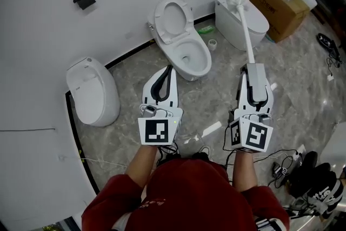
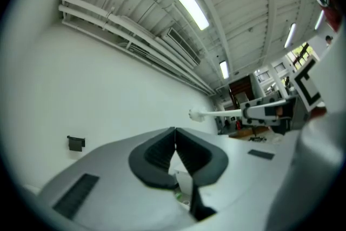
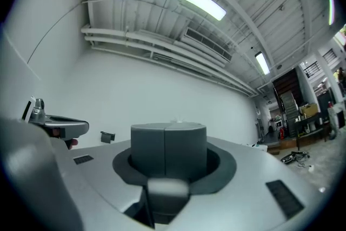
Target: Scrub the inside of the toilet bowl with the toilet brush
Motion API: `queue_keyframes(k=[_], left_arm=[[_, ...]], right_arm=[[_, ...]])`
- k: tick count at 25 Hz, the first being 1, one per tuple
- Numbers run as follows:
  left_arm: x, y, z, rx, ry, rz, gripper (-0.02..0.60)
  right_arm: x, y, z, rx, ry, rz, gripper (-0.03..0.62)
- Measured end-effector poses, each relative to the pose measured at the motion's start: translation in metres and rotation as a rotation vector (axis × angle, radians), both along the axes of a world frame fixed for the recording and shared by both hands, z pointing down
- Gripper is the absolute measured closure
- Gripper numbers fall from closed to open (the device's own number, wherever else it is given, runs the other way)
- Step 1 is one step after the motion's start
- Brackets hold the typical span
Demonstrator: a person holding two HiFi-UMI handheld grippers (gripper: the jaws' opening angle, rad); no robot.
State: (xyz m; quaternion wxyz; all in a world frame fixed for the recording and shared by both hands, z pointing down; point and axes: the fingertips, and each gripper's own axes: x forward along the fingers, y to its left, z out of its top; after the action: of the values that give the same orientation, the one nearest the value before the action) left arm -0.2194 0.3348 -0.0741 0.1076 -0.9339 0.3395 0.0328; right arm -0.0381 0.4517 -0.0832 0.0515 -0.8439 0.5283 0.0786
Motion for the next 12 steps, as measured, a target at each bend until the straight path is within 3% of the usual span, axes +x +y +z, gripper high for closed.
queue_keyframes(k=[12], left_arm=[[0.099,0.026,0.017,-0.003,-0.052,-0.002,0.581]], right_arm=[[0.091,0.022,0.027,-0.027,-0.056,-0.041,0.444]])
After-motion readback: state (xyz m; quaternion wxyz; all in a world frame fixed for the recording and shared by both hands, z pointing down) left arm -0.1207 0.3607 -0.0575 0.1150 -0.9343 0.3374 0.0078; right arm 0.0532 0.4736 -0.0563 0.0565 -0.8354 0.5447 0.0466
